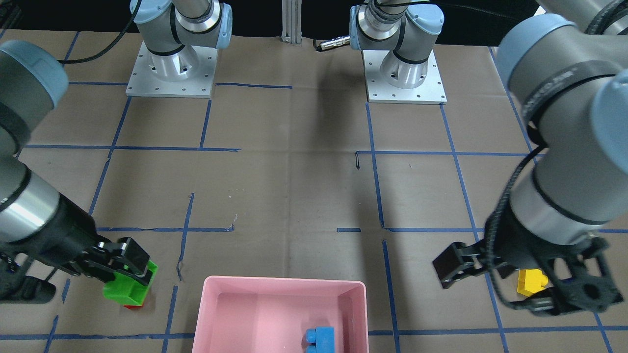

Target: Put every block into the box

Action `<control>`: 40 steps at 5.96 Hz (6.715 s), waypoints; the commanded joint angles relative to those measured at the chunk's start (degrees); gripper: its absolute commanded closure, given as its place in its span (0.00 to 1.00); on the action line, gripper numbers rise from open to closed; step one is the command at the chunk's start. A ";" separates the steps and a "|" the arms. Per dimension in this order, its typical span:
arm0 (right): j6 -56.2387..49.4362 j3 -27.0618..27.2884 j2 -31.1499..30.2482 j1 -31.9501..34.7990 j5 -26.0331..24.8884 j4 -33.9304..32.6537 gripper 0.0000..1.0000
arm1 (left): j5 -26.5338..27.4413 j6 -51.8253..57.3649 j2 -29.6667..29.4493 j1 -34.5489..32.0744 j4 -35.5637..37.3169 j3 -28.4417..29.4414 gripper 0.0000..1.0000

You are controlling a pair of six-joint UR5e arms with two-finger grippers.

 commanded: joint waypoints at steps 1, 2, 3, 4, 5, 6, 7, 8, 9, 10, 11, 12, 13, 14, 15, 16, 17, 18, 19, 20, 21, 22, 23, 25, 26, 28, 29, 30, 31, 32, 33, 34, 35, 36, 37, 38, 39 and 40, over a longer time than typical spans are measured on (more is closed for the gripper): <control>11.07 -10.01 10.19 7.81 -0.20 -3.84 0.90 | -0.13 16.54 0.52 9.73 -1.01 -2.37 0.00; 12.42 -14.42 14.34 10.37 -1.07 -3.86 0.90 | -0.39 25.00 0.61 14.56 -0.92 -3.52 0.00; 16.70 -15.25 15.95 11.70 -1.08 -4.03 0.90 | 0.13 30.91 0.00 17.22 -0.83 -3.96 0.00; 19.87 -15.43 16.31 12.93 -0.56 -4.99 0.90 | 0.14 37.76 -0.79 20.47 -0.92 -4.06 0.00; 20.78 -16.30 17.27 13.64 -0.64 -5.09 0.85 | 0.66 51.23 -0.97 21.54 -0.48 -6.14 0.00; 20.52 -16.57 17.45 13.73 -1.08 -5.09 0.01 | 0.84 56.41 -0.89 21.55 3.61 -9.91 0.00; 20.09 -16.57 17.46 13.73 -1.43 -5.00 0.01 | 0.84 57.85 -1.06 21.55 7.57 -13.16 0.00; 19.73 -16.66 16.93 13.56 -1.96 -4.74 0.01 | 0.84 62.39 -1.06 21.73 10.91 -16.33 0.00; 12.25 -16.49 16.23 12.08 -9.45 -3.60 0.01 | 0.75 63.83 -1.06 22.95 15.39 -20.45 0.00; 2.08 -16.48 15.01 8.93 -17.09 -2.81 0.01 | 0.66 63.41 -1.06 23.31 18.74 -24.84 0.00; -6.29 -16.05 12.65 6.20 -18.12 1.72 0.01 | 0.58 62.97 -1.06 23.31 25.47 -29.85 0.00; -9.85 -15.17 10.62 3.82 -19.44 5.25 0.04 | -0.03 61.14 -1.24 23.22 32.06 -34.59 0.00; -12.85 -14.73 11.12 2.32 -20.06 5.28 0.04 | -0.13 60.33 -2.81 23.31 37.70 -37.25 0.00; -13.23 -9.59 10.52 1.70 -20.07 4.68 0.11 | -0.48 59.89 -5.52 23.66 40.36 -37.28 0.01; -13.32 -2.67 7.73 1.34 -20.07 3.89 0.13 | -3.61 58.58 -6.07 25.23 40.39 -36.84 0.01; -14.80 4.80 4.39 -0.84 -20.15 0.57 0.13 | -3.90 57.87 -6.16 25.59 40.39 -36.40 0.01; -19.68 10.88 3.58 -2.34 -19.81 -9.21 0.12 | -3.91 57.78 -6.34 25.60 40.39 -35.96 0.01; -20.17 14.24 3.57 -2.70 -19.28 -12.52 0.11 | -3.99 57.69 -6.42 25.60 40.39 -35.61 0.02; -20.17 15.84 4.09 -3.05 -19.02 -14.64 0.11 | -3.99 57.86 -6.51 25.60 40.39 -35.43 0.03; -20.17 18.21 4.62 -3.06 -19.01 -18.93 0.11 | -3.99 57.78 -6.60 25.51 40.39 -35.35 0.03; -20.09 20.67 5.06 -3.14 -18.06 -24.63 0.10 | -4.08 57.69 -7.12 25.42 40.48 -35.26 0.03; -20.00 20.17 6.89 -3.06 -16.13 -27.38 0.08 | -5.82 57.69 -7.39 25.51 40.48 -35.26 0.03; -19.91 19.91 8.04 -3.06 -16.11 -28.89 0.08 | -5.84 57.60 -7.39 25.51 40.48 -35.34 0.10; -20.00 20.51 8.92 -3.06 -16.11 -29.96 0.09 | -5.75 57.69 -7.39 25.51 40.48 -35.26 0.38; -20.08 21.04 9.19 -3.06 -16.11 -30.39 0.09 | -5.75 57.69 -7.39 25.51 40.48 -35.08 0.53; -20.00 21.66 9.28 -3.06 -16.11 -30.40 0.13 | -5.58 57.17 -6.52 25.33 37.69 -30.10 0.81; -19.91 21.57 9.28 -3.06 -16.29 -30.31 0.39 | -5.05 55.16 -3.73 25.25 28.97 -25.90 0.82; -20.43 21.40 9.19 -3.06 -17.07 -30.05 0.67 | -4.96 48.01 -0.83 25.25 15.83 -18.89 0.82; -20.44 21.48 9.11 -3.06 -17.25 -29.35 0.91 | -5.22 40.97 -0.19 24.55 5.60 -12.38 0.82; -20.44 21.05 8.85 -3.14 -17.26 -29.26 0.94 | -5.14 35.94 -0.10 22.72 -1.63 -6.75 0.82; -21.13 20.44 8.41 -3.23 -17.26 -29.17 0.94 | -5.14 25.63 -0.18 18.43 -4.06 -3.82 0.82; -21.23 18.08 7.79 -3.41 -16.82 -24.82 0.94 | -5.31 13.34 -0.27 11.34 -3.47 -2.75 0.82; -21.23 12.58 7.35 -3.23 -16.73 -15.55 0.94 | -5.75 1.91 -0.97 5.35 -3.12 -2.13 0.82; -20.62 7.56 7.35 -3.14 -16.47 -7.71 0.94 | -5.93 -5.43 -1.85 0.25 0.45 -1.77 0.82; -20.35 4.12 7.44 -3.06 -16.55 -3.29 0.94 | -5.84 -12.03 -3.51 -4.15 3.80 -1.68 0.82; -20.35 2.08 7.44 -3.06 -16.47 -1.15 0.93 | -5.75 -17.40 -5.87 -8.72 7.83 -1.68 0.81; -20.17 0.23 7.35 -2.97 -16.38 1.91 0.93 | -5.23 -19.72 -8.68 -11.55 11.61 -1.68 0.81; -19.74 -2.92 7.87 -2.71 -16.29 4.03 0.93 | -5.23 -19.92 -10.89 -12.02 13.83 -1.77 0.81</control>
